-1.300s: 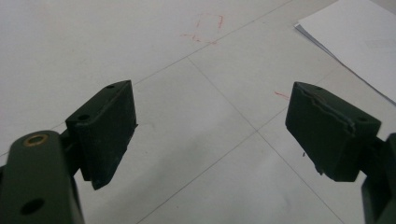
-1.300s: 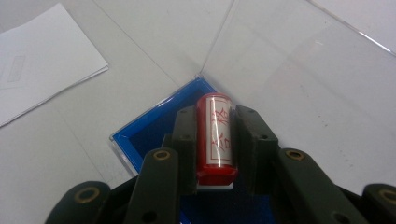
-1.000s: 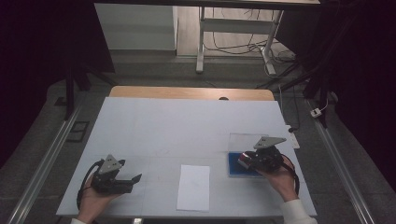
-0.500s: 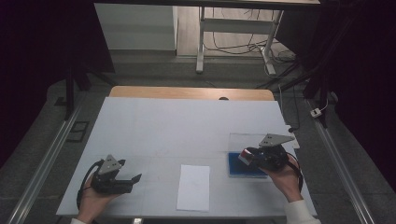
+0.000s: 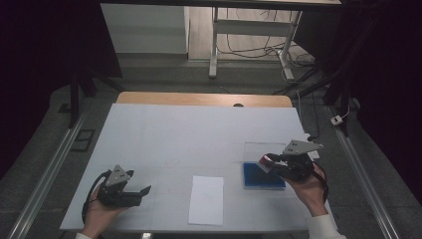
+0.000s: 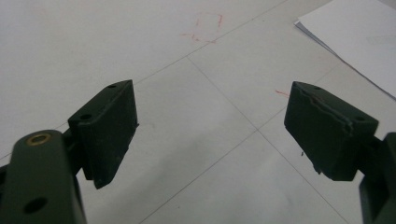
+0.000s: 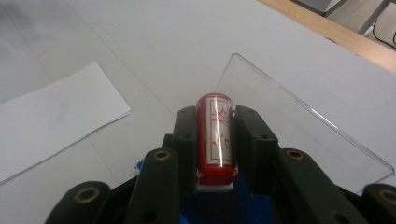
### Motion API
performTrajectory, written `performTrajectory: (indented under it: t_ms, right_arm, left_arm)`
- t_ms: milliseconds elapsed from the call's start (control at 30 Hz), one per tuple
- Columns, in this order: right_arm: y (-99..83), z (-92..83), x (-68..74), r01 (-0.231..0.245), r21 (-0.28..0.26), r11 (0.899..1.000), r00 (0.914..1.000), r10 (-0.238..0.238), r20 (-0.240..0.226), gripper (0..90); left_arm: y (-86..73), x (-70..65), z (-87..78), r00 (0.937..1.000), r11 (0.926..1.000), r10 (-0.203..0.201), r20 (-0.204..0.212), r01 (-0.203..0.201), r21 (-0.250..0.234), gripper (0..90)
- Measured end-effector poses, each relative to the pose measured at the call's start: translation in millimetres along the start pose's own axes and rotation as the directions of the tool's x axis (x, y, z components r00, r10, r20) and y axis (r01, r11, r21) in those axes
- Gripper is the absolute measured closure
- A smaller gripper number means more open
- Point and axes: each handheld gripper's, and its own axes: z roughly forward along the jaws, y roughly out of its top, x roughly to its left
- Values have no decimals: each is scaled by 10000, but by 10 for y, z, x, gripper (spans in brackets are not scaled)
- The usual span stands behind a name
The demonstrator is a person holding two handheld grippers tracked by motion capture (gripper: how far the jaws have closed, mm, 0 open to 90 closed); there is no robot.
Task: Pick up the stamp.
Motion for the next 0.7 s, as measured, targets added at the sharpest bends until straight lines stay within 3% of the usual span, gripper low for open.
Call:
performTrajectory:
  t_ms: [500,700]
  right_arm:
    - [9,3,3,141,274,9995,9999,-143,70,701]
    - [-16,79,5,213,742,9970,9998,-216,34,701]
  left_arm:
    - [-9,8,16,10000,9999,79,9,-79,113,181]
    - [-14,8,8,10000,9999,81,2,-81,97,181]
